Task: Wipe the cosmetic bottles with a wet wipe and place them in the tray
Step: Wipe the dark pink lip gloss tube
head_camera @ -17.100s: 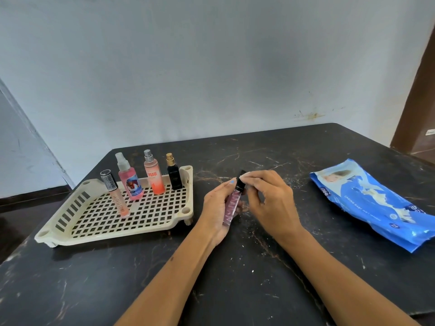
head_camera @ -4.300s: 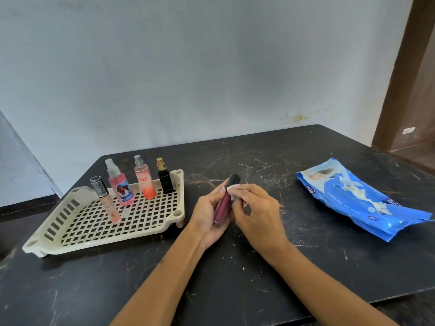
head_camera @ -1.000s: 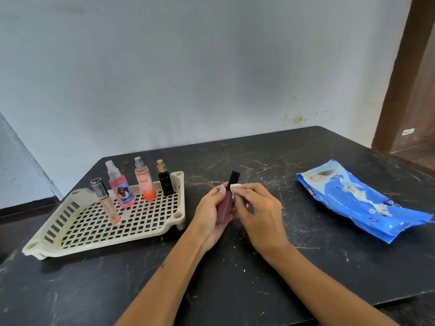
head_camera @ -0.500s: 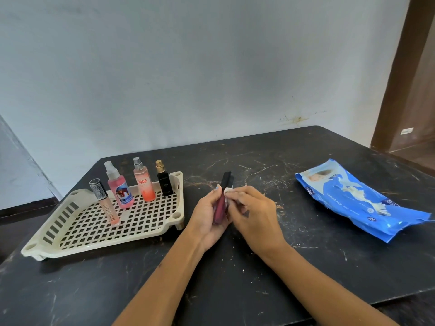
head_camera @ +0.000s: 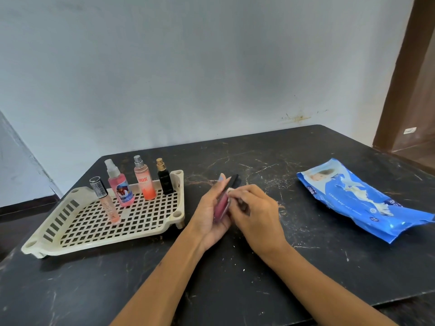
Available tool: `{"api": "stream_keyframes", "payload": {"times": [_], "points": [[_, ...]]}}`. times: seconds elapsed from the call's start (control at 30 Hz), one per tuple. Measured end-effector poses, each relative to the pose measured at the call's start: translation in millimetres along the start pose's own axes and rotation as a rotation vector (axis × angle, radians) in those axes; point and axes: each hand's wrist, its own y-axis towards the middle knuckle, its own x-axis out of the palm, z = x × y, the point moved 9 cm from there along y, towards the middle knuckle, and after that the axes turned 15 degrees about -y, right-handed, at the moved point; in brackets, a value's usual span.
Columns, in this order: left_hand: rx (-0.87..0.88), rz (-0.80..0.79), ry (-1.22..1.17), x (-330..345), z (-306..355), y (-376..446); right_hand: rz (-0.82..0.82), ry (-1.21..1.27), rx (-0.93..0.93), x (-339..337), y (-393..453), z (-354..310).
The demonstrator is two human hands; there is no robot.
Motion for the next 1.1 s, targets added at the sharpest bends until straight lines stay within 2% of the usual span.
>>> {"api": "stream_keyframes", "payload": {"times": [0.17, 0.33, 0.53, 0.77, 0.87, 1.03, 1.1], "points": [[-0.055, -0.132, 0.043, 12.2, -7.0, -5.3, 0.113, -0.036, 0.140, -15.2, 6.7, 17.4], [-0.102, -0.154, 0.036, 18.5, -10.6, -9.2, 0.132, -0.066, 0.169, -21.2, 8.8, 24.3], [-0.046, -0.061, 0.031, 5.8, -3.2, -5.4, 0.062, -0.003, 0.033, -10.4, 3.7, 5.1], [-0.070, -0.038, 0.112, 6.3, -7.4, -6.7, 0.168, -0.008, 0.151, -23.0, 8.2, 18.9], [-0.052, -0.018, 0.103, 4.4, -5.6, -6.3, 0.145, 0.019, 0.157, -20.7, 7.3, 19.9], [-0.002, 0.070, 0.050, -8.1, 0.6, -2.9, 0.045, 0.096, -0.006, -8.6, 1.6, -3.8], [-0.009, 0.089, 0.009, -11.2, 0.8, -2.0, 0.045, 0.097, -0.010, -7.4, 1.2, -5.4]]}}
